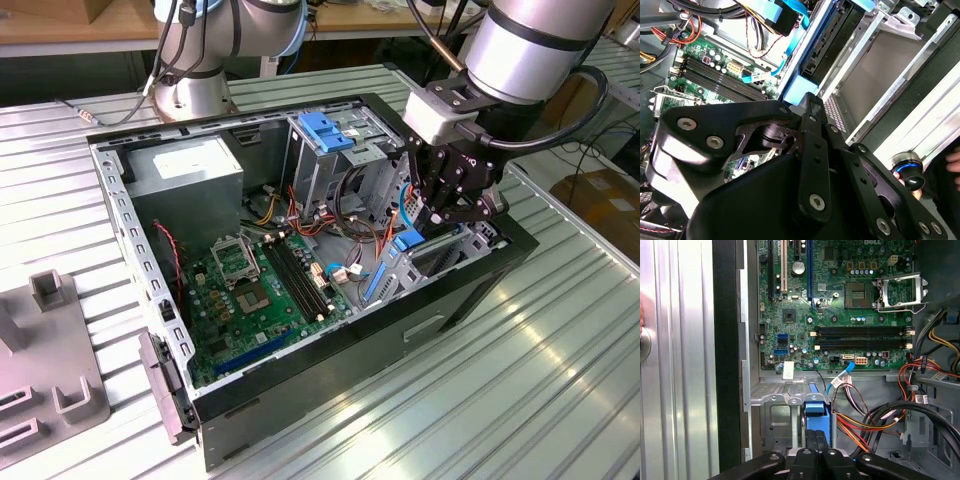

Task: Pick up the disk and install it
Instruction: 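Insert the first disk wire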

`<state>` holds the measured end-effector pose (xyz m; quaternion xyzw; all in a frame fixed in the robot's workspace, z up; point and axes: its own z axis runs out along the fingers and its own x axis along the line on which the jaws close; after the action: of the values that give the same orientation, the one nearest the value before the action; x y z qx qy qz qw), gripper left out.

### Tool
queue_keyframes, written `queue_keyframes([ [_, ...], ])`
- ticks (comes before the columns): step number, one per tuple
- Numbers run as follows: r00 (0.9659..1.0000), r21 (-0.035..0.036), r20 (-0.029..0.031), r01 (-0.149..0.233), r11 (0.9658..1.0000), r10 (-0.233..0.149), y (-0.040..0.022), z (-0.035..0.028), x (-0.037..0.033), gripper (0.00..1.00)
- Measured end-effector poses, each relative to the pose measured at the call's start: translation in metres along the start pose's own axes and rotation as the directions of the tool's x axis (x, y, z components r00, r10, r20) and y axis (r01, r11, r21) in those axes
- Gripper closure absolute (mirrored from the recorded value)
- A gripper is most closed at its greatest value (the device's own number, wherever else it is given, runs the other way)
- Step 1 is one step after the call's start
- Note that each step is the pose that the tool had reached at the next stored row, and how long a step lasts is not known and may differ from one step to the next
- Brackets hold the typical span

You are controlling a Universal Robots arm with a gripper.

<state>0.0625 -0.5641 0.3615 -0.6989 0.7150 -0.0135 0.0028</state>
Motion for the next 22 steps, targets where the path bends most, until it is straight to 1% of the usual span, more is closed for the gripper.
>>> queue_keyframes([
  [3,1.0000,0.0000,0.0000,0.000,1.0000,0.000,-0.0002,0.0000,0.0000,0.90],
  [7,1.0000,0.0000,0.0000,0.000,1.0000,0.000,-0.0027,0.0003,-0.0001,0.90],
  [10,1.0000,0.0000,0.0000,0.000,1.0000,0.000,-0.0079,0.0009,-0.0002,0.90],
  [15,1.0000,0.0000,0.0000,0.000,1.0000,0.000,-0.0143,0.0014,-0.0003,0.90],
  [19,1.0000,0.0000,-0.0001,0.000,1.0000,0.000,-0.0260,0.0022,-0.0006,0.90],
  [22,1.0000,0.0004,-0.0018,0.000,1.0000,0.000,-0.0281,0.0022,-0.0007,0.90],
])
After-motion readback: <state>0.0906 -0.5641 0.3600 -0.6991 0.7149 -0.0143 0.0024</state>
